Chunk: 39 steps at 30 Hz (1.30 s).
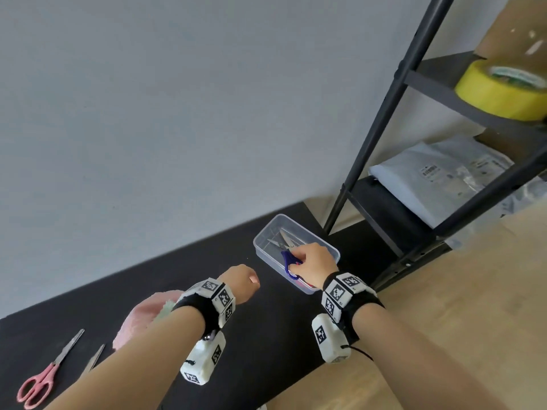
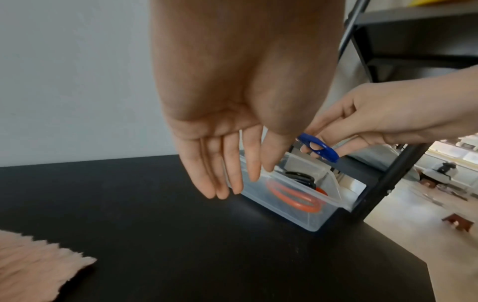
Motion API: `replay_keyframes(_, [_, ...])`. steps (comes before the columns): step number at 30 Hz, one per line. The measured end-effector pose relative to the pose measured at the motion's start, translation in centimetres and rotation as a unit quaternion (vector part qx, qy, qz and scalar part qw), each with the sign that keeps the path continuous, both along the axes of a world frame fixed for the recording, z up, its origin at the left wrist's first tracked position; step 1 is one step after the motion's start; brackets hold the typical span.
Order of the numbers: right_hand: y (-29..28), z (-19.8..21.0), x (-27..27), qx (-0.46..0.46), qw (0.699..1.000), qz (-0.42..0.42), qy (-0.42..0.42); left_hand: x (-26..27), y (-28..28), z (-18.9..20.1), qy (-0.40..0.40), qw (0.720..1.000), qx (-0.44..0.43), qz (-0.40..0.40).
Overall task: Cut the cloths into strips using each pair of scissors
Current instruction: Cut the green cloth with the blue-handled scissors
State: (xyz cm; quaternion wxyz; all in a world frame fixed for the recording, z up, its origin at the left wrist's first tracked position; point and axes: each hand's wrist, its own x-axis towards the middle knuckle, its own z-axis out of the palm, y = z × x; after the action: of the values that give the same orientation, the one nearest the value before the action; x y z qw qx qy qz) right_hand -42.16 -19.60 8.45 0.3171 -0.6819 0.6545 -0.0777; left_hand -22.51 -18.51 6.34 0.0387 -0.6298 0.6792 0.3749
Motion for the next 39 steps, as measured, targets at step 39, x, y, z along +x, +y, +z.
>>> replay_keyframes(39, [2.3,-1.4,10.0,-0.033,0.974,0.124,0.184,11.3,6.3,-0.3,-0.044,0.997,-0.014,0.061])
